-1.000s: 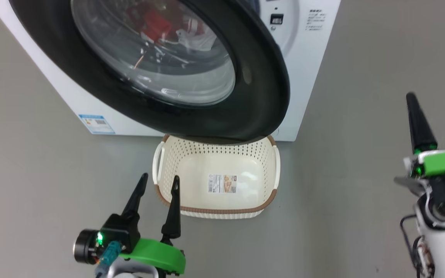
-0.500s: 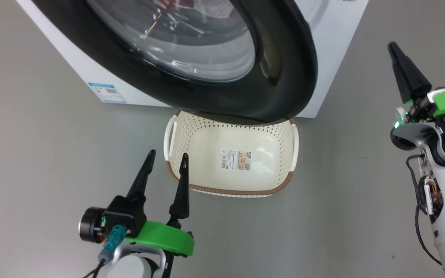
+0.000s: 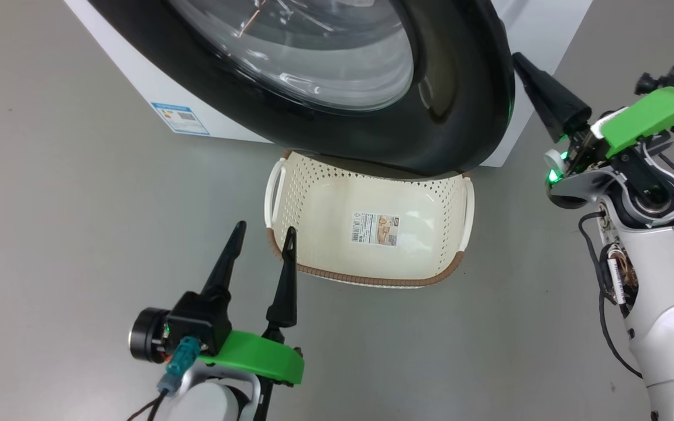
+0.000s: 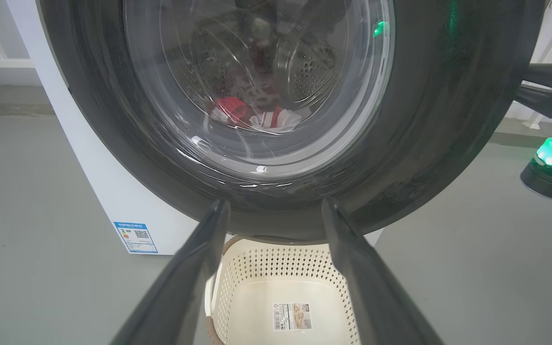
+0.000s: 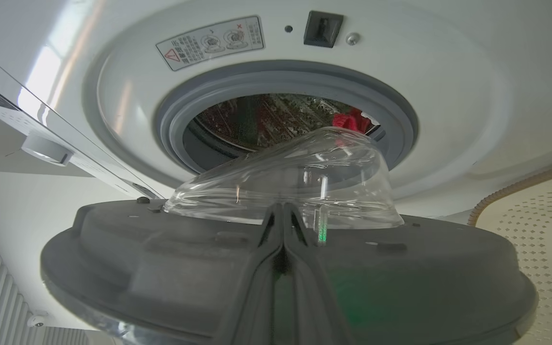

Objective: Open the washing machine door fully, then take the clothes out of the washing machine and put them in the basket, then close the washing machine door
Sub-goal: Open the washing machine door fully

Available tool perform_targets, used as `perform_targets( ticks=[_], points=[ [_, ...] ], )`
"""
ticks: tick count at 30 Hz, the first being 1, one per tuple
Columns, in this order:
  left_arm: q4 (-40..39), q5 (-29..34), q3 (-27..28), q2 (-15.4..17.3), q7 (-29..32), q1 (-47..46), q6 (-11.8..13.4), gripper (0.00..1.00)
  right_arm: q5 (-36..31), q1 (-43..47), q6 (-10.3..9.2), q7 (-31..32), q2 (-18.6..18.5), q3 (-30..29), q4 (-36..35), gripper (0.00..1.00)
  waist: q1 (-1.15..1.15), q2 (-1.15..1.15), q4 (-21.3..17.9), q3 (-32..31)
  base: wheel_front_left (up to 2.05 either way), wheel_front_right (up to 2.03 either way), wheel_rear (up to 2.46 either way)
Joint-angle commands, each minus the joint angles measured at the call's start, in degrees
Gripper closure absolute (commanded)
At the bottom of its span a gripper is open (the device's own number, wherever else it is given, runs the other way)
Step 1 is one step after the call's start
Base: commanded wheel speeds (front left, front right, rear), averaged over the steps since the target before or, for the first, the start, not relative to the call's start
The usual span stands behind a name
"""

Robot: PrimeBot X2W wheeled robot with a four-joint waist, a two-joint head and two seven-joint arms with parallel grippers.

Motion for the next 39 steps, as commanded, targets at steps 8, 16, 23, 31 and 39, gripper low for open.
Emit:
perform_targets(
  ticks=[8, 16, 23, 31, 39],
  points=[
    [-1.3, -0.8, 1.0, 0.7, -0.7, -1.7, 0.4, 0.00, 0.9, -2.1, 0.05, 3.2, 1.8, 1.9, -0.8, 1.00, 0.00, 0.00, 0.5, 0.2, 0.00, 0.00, 0.00],
    [-1.0, -0.9, 0.9, 0.7, -0.7, -1.5, 0.4, 0.00, 1.9, -1.0, 0.05, 7.0, 2.1, 2.2, -0.6, 1.00, 0.00, 0.00, 0.7, -0.2, 0.00, 0.00, 0.00],
    [-0.1, -1.0, 1.1, 0.7, -0.7, -0.9, 0.1, 0.00, 3.2, 2.1, 0.05, 10.9, 2.5, 3.0, -1.9, 1.00, 0.00, 0.00, 0.7, -1.8, 0.00, 0.00, 0.00],
    [1.1, -0.9, 1.1, 0.7, -0.7, 0.2, -0.3, 0.00, 5.1, 7.3, 0.05, 13.6, 3.0, 5.3, -4.4, 1.00, 0.00, 0.00, 0.8, -4.3, 0.00, 0.00, 0.00],
    [2.1, -0.3, 1.7, 0.7, -0.7, 1.4, -1.0, 0.00, 8.0, 12.1, 0.05, 14.0, 3.2, 10.0, -7.4, 1.00, 0.00, 0.00, 1.0, -6.6, 0.00, 0.00, 0.00]
  ],
)
